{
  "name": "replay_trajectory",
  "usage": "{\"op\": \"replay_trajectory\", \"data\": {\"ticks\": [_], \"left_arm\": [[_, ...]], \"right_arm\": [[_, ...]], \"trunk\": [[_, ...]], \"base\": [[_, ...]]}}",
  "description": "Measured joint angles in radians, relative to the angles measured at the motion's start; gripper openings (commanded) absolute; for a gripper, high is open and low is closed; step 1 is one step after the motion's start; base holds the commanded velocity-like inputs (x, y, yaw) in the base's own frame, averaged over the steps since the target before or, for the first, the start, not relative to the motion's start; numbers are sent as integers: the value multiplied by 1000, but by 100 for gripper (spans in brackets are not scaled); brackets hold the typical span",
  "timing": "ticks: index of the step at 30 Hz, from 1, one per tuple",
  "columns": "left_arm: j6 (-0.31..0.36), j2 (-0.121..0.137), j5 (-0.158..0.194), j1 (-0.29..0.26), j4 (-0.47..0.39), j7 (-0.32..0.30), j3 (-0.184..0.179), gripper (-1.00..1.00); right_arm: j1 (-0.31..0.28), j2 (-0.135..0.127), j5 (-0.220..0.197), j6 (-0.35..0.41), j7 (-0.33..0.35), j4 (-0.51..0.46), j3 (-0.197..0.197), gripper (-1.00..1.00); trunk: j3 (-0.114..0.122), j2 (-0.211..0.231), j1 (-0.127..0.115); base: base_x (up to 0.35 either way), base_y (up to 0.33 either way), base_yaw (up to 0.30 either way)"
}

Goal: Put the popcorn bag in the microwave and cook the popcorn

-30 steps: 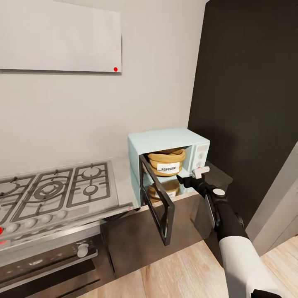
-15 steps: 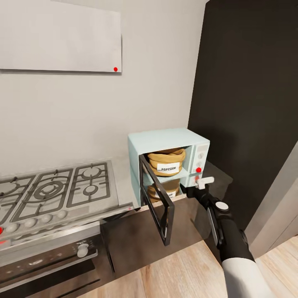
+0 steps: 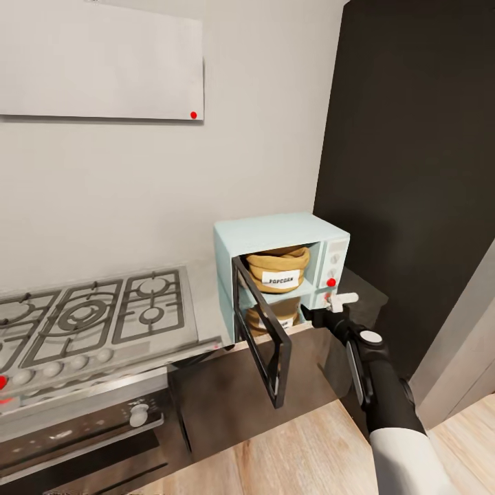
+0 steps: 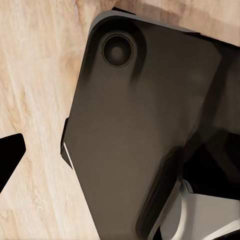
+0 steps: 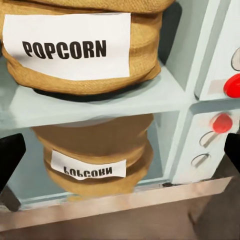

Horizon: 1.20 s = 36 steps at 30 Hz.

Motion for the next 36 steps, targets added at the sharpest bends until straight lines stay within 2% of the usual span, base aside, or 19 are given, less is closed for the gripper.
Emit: {"op": "replay_trajectory", "data": {"ticks": [7, 15, 20, 36], "left_arm": [[0, 0, 0, 0, 0, 0, 0, 100], [0, 0, 0, 0, 0, 2, 1, 100], [0, 0, 0, 0, 0, 2, 1, 100], [1, -2, 0, 0, 0, 10, 1, 100]], "right_arm": [[0, 0, 0, 4, -1, 0, 1, 100], [0, 1, -5, 5, -5, -16, -7, 100], [0, 2, -7, -59, -23, -11, -8, 100], [0, 1, 3, -59, -25, -6, 2, 100]], "trunk": [[0, 0, 0], [0, 0, 0], [0, 0, 0], [0, 0, 0]], "base": [[0, 0, 203], [0, 0, 9], [0, 0, 0], [87, 0, 0]]}}
